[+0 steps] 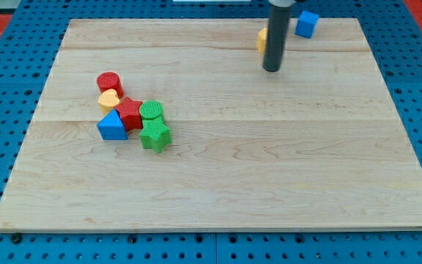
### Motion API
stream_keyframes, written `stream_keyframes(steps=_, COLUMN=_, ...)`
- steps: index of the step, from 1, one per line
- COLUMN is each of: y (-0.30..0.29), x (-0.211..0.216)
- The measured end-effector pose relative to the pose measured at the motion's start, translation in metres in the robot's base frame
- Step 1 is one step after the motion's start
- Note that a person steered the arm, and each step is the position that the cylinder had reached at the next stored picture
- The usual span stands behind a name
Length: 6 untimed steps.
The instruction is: Move the red circle to the center left
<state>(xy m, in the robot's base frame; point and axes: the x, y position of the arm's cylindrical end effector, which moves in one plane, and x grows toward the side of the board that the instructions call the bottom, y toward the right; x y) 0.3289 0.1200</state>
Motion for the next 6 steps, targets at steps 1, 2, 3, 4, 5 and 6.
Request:
stream_keyframes(steps=1, y=0.004, x=0.01)
stream_keyframes(steps=2, y=-0.044, x=0.037)
stream_keyframes(steps=3, y=-0.123, x=0.047)
stream_keyframes(steps=4, y=-0.218, x=0.048)
stream_keyframes(steps=5, y=-0.282, x=0.049)
stream_keyframes(steps=6, y=-0.33, x=0.055)
